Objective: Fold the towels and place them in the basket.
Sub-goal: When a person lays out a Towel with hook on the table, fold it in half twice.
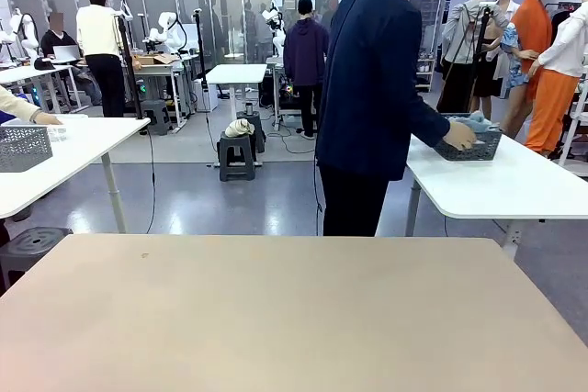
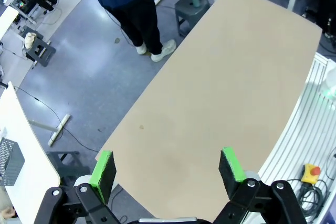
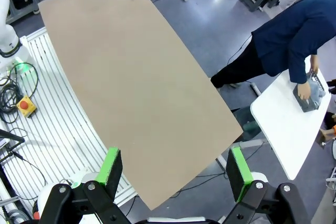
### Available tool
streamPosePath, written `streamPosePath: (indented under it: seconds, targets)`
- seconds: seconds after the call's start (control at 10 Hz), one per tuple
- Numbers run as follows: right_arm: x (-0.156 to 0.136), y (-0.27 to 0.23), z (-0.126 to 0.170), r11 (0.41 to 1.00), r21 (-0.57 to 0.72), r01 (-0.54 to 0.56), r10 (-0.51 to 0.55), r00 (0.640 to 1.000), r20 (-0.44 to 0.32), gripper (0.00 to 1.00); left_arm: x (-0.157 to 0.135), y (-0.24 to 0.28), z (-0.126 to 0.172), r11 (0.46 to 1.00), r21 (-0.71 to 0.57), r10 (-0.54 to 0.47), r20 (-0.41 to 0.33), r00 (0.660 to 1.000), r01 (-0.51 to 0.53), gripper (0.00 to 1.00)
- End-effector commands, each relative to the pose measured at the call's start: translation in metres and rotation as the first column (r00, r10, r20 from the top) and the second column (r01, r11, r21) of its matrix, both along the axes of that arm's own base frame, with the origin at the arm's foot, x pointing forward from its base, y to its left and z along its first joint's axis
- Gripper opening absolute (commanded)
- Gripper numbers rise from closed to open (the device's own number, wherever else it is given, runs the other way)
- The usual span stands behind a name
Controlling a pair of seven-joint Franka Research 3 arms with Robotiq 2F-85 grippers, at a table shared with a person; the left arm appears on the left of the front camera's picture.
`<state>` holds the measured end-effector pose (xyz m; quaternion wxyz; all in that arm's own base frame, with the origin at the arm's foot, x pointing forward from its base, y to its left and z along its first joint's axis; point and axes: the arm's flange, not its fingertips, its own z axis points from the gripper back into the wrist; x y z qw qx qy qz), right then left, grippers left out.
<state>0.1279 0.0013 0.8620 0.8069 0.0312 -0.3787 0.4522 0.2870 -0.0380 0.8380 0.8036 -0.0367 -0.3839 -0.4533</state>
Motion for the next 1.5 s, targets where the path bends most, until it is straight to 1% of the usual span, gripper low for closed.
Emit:
streamPosePath:
  seconds: [0.0,0.4,0.6,0.8,1.0,1.2,1.4]
  targets:
    - [-0.003,-0.001,0.002,1.0,0.004,-0.003,0.003,1.0,0.009,1.0,-0.002,0.001,0.0,1.0,-0.004,-0.008,0.001,1.0,0.008,1.0]
    - [-0.003,-0.001,0.002,1.0,0.004,-0.003,0.003,1.0,0.009,1.0,0.0,0.0,0.0,1.0,0.0,0.0,0.0,1.0,0.0,1.0]
    - [-0.003,-0.001,0.002,1.0,0.004,-0.003,0.003,1.0,0.009,1.0,-0.004,0.03,0.006,0.999,-0.036,-0.005,0.013,1.0,0.005,1.0]
    - [-0.003,-0.001,0.002,1.0,0.004,-0.003,0.003,1.0,0.009,1.0,-0.012,0.056,0.007,0.999,-0.036,-0.017,0.018,1.0,0.017,1.0]
    - [-0.003,-0.001,0.002,1.0,0.004,-0.003,0.003,1.0,0.009,1.0,-0.021,0.069,0.004,0.996,-0.058,-0.071,-0.009,0.997,0.07,1.0]
    - [-0.003,-0.001,0.002,1.0,0.004,-0.003,0.003,1.0,0.009,1.0,-0.029,0.072,0.007,0.986,-0.114,-0.128,-0.023,0.991,0.125,1.0]
    - [-0.003,-0.001,0.002,1.0,0.004,-0.003,0.003,1.0,0.009,1.0,-0.029,0.072,0.008,0.983,-0.113,-0.145,-0.029,0.989,0.141,1.0]
